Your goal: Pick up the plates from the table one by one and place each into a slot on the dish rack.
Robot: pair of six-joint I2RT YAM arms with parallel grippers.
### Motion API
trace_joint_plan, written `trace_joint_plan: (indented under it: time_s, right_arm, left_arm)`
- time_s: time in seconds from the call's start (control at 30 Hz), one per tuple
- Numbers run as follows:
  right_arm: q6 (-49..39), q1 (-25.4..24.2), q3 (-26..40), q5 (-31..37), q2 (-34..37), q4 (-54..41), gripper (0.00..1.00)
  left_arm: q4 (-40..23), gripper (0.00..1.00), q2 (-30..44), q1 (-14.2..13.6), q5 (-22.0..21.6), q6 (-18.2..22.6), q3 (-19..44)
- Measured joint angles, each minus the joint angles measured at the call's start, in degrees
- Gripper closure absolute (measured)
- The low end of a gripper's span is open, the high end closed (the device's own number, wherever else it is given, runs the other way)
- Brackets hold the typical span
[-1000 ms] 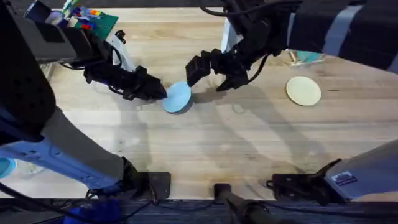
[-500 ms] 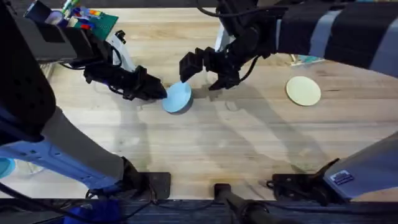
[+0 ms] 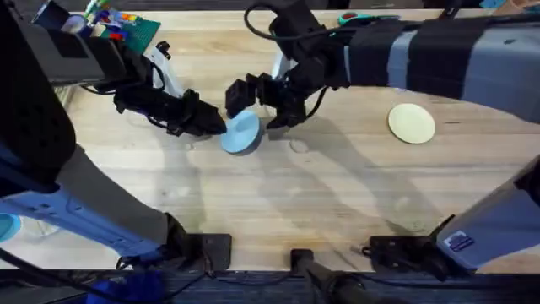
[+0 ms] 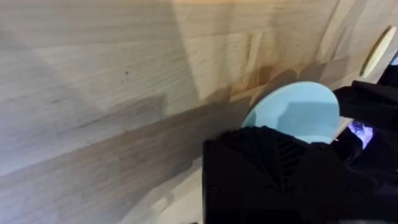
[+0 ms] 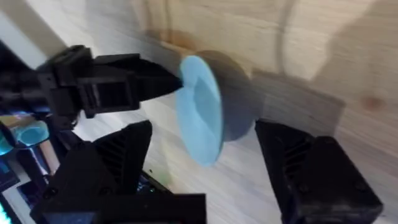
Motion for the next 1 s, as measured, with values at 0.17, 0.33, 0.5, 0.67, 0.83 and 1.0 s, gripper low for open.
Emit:
trace_joint_plan:
  time_s: [0.17, 0.33, 0.5, 0.67, 0.83, 1.0]
  right_arm:
    - [1.8, 1.0, 0.0, 0.0, 0.5, 1.7, 0.008]
    - [3.7, 1.0, 0.0, -0.1, 2.7, 3.0, 0.007]
    - [4.5, 1.3, 0.0, -0.2, 3.5, 3.5, 0.007]
    - [5.4, 1.9, 0.0, -0.2, 3.5, 3.6, 0.007]
    - [5.8, 2.1, 0.0, -0.2, 3.5, 3.7, 0.009]
    - [6.1, 2.1, 0.0, -0.2, 3.5, 3.7, 0.016]
  left_arm:
    - [0.0, 0.96, 0.0, 0.0, 0.0, 0.0, 0.0]
    - [0.0, 0.961, 0.0, 0.0, 0.0, 0.0, 0.0]
    - [0.0, 0.961, 0.0, 0.0, 0.0, 0.0, 0.0]
    - [0.0, 0.961, 0.0, 0.0, 0.0, 0.0, 0.0]
    - [0.0, 0.96, 0.0, 0.0, 0.0, 0.0, 0.0]
    - [0.1, 0.96, 0.0, 0.0, 0.0, 0.0, 0.0]
